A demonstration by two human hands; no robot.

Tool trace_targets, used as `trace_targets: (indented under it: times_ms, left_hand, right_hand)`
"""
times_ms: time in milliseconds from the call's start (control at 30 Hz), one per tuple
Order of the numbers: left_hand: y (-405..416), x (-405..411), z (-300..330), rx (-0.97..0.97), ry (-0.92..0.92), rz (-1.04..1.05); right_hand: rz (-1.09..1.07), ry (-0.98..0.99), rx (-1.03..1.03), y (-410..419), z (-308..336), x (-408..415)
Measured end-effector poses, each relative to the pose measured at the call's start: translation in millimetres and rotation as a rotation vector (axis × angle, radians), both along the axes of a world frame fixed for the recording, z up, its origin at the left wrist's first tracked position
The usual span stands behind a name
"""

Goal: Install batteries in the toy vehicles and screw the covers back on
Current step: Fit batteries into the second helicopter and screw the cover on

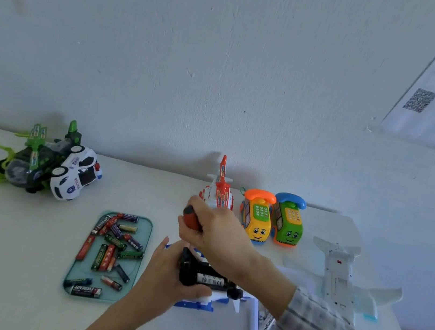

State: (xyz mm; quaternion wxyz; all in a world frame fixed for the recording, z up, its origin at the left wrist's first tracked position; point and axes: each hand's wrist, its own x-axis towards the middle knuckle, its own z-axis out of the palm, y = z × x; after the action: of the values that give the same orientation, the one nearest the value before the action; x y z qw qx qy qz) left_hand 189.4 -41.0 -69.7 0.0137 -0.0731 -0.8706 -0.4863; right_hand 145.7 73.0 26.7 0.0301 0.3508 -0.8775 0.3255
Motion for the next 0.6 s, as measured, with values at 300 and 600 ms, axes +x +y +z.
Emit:
trace_targets:
  times_ms: [300, 600]
  left_hand:
    - [1.1, 0.7, -0.4, 0.025, -0.018, -0.007]
    - [-0.4, -0.6, 5.3, 0.081, -0.052, -0.025]
  right_hand:
    - [-0.07, -0.09, 0.151, 39.4, 6.9, -10.1]
    - [0.004, -0.205, 0.394, 41.4, -25.2, 4.5]
